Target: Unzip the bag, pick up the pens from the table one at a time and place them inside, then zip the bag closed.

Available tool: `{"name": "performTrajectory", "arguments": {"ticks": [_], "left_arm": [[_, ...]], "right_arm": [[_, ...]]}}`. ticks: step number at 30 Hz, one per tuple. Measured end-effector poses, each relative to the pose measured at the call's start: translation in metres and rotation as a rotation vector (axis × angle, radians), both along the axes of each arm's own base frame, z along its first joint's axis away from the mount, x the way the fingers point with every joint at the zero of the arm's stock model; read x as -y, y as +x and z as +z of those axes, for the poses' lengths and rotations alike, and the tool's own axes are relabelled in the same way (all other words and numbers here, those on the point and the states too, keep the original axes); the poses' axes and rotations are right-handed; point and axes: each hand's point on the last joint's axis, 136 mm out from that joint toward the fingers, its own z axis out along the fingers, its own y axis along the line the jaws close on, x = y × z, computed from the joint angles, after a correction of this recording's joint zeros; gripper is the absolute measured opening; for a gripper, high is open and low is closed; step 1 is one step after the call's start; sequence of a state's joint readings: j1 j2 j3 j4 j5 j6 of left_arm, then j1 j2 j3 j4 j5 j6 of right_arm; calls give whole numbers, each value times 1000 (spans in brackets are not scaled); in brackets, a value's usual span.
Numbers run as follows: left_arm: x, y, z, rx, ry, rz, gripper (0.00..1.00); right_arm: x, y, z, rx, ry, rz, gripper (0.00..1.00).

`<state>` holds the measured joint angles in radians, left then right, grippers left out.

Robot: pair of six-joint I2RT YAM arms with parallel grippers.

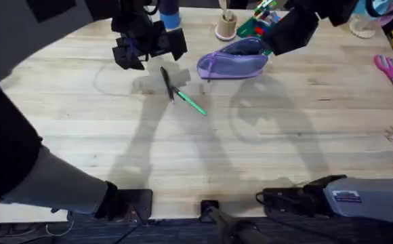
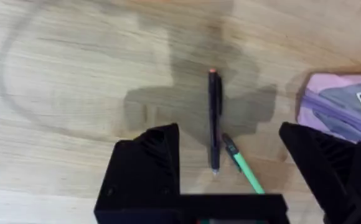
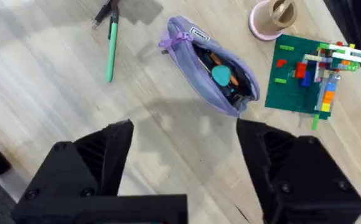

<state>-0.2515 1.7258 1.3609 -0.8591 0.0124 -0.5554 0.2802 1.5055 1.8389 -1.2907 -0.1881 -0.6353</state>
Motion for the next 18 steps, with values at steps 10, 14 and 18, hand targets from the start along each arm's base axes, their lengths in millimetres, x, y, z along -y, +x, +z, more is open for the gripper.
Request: {"name": "performTrajectory", "arguments": {"ticks": [10, 14, 18], "left_arm": [[-5, 6, -25, -40, 32, 19, 994], [-4, 4, -51, -104, 50, 15, 995], [-4, 1, -69, -151, 65, 11, 996]], "right_arm": [[0, 0, 0, 0, 0, 0, 996], [0, 0, 0, 0, 0, 0, 995], [0, 0, 0, 0, 0, 0, 996]]}}
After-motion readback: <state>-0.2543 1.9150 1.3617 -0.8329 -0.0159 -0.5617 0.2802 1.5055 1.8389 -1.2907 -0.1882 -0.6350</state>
